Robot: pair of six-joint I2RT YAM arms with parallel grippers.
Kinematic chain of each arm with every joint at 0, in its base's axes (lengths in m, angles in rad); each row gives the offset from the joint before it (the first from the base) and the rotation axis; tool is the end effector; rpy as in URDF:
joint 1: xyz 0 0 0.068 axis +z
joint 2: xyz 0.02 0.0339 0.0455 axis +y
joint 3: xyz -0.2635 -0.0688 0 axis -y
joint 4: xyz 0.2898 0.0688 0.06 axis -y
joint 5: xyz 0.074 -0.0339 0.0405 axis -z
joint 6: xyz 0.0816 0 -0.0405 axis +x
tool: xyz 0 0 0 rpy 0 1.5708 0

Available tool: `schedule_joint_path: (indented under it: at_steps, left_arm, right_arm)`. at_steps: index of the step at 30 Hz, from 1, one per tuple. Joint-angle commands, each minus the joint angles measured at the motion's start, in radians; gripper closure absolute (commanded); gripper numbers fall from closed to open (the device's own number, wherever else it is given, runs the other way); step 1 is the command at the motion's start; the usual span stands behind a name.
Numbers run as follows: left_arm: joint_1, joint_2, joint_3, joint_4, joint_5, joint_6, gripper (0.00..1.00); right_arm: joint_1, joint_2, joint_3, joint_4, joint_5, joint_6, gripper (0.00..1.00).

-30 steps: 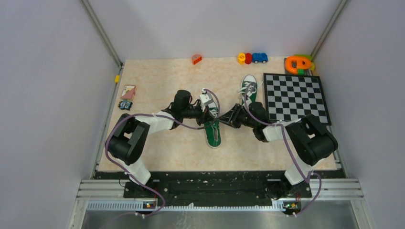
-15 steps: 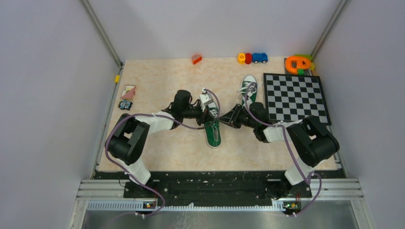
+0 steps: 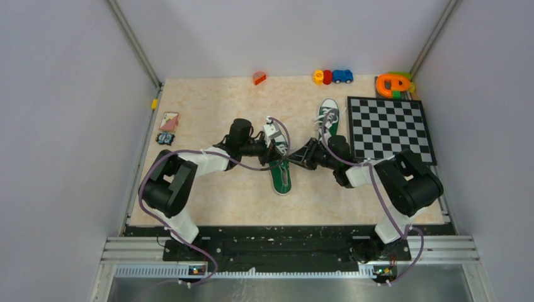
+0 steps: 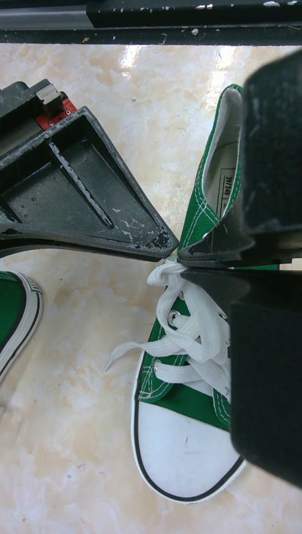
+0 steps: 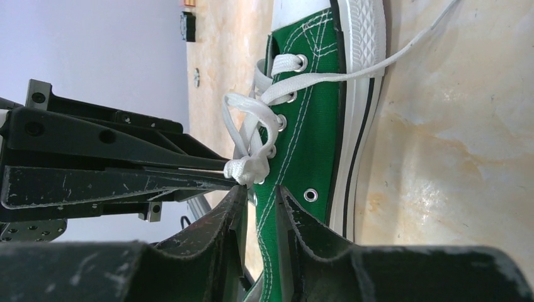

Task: Tie the shoes
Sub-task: Cross the shoelace with the shoelace.

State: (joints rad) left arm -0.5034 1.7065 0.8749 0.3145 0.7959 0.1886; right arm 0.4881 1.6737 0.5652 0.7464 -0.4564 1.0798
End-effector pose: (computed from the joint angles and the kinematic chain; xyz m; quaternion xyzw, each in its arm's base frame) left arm 0.3303 -0.2485 0.1360 0.4535 0.6835 -0.4035 0.4053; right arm 0.3079 0.2042 0.0908 0.1107 0.8042 0.5226 0.2605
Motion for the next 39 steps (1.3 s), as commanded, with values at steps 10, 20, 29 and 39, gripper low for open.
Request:
schedule_joint_path:
  at_steps: [10, 20, 29, 39]
  left_arm:
    - [-0.006, -0.007, 0.015, 0.02, 0.054, 0.009, 1.0]
    - [-0.007, -0.003, 0.019, 0.019, 0.06, 0.003, 1.0]
    - [-0.008, -0.007, 0.02, 0.019, 0.064, 0.003, 1.0]
    - [-0.011, -0.006, 0.019, 0.018, 0.072, 0.011, 1.0]
  right_arm:
    - [0.007, -0.016, 0.031, 0.077, 0.008, 0.015, 0.74]
    - [0.008, 0.014, 0.041, 0.1, -0.009, 0.034, 0.74]
    - [0.016, 0.023, 0.053, 0.092, -0.008, 0.034, 0.75]
    - [0.03, 0.043, 0.064, 0.108, -0.008, 0.049, 0.79]
